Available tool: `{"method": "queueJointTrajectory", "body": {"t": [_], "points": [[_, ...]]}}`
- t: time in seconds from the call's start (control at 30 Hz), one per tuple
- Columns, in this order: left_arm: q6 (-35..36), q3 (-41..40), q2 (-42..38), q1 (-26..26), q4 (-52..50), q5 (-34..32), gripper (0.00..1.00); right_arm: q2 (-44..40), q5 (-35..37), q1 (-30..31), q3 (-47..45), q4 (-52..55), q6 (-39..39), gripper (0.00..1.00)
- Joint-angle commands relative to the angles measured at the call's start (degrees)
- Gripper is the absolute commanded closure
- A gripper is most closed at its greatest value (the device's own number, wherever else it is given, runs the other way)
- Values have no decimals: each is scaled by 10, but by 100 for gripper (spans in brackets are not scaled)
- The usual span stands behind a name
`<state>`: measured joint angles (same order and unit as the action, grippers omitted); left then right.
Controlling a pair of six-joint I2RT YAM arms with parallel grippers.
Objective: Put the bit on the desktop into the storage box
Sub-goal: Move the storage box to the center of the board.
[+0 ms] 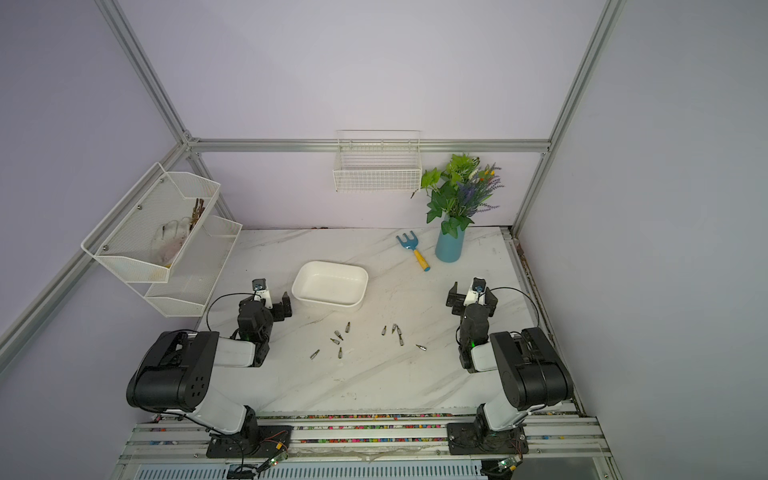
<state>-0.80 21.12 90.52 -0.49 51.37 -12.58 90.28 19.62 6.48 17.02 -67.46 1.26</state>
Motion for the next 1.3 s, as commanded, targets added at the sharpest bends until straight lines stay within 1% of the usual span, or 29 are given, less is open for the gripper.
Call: {"method": "queueJointTrajectory", "body": {"t": [0.0, 0.27, 0.33, 0.47, 0.53, 0.57, 0.6, 0.67, 0.73, 0.77, 0.83, 0.9, 1.0, 1.07, 1.13, 1.2, 1.27], "points": [[3, 10, -9, 2, 14, 3, 0, 4, 2, -1, -6, -11, 7, 0], [3, 8, -11, 2, 16, 3, 0, 1, 2, -1, -7, -13, 9, 0], [3, 4, -18, 2, 22, -7, 0, -15, 10, -3, -5, 8, 16, 0], [1, 3, -81, 2, -27, -18, 0, -98, 11, -4, 1, 76, 14, 0], [-5, 11, -136, 2, -78, -26, 0, -145, 21, -4, 8, 122, 17, 0], [-13, 18, -159, 2, -108, -31, 0, -170, 29, -3, 16, 148, 33, 0], [-39, 28, -185, 2, -148, -47, 0, -199, 34, -3, 29, 190, 56, 0], [-127, 52, -227, 2, -227, -105, 0, -246, 7, -4, 61, 276, 86, 0], [-234, 93, -259, 3, -343, -171, 0, -278, -19, -3, 105, 377, 138, 0], [-265, 112, -267, 4, -395, -185, 0, -286, -29, -3, 126, 421, 161, 0], [-274, 147, -279, 6, -465, -159, 0, -292, -74, -4, 175, 520, 192, 0], [-265, 164, -284, 6, -487, -113, 0, -288, -128, -3, 208, 582, 202, 0], [-255, 183, -275, 6, -503, -51, 0, -270, -236, -3, 235, 609, 197, 0], [-254, 209, -253, 6, -527, -26, 0, -250, -304, -3, 253, 624, 195, 0], [-252, 239, -219, 6, -549, 20, 0, -222, -370, -1, 269, 640, 201, 0], [-260, 263, -189, 6, -564, 61, 0, -199, -412, 4, 280, 656, 209, 0], [-269, 280, -159, 6, -560, 99, 0, -189, -426, 10, 277, 659, 217, 0]]}}
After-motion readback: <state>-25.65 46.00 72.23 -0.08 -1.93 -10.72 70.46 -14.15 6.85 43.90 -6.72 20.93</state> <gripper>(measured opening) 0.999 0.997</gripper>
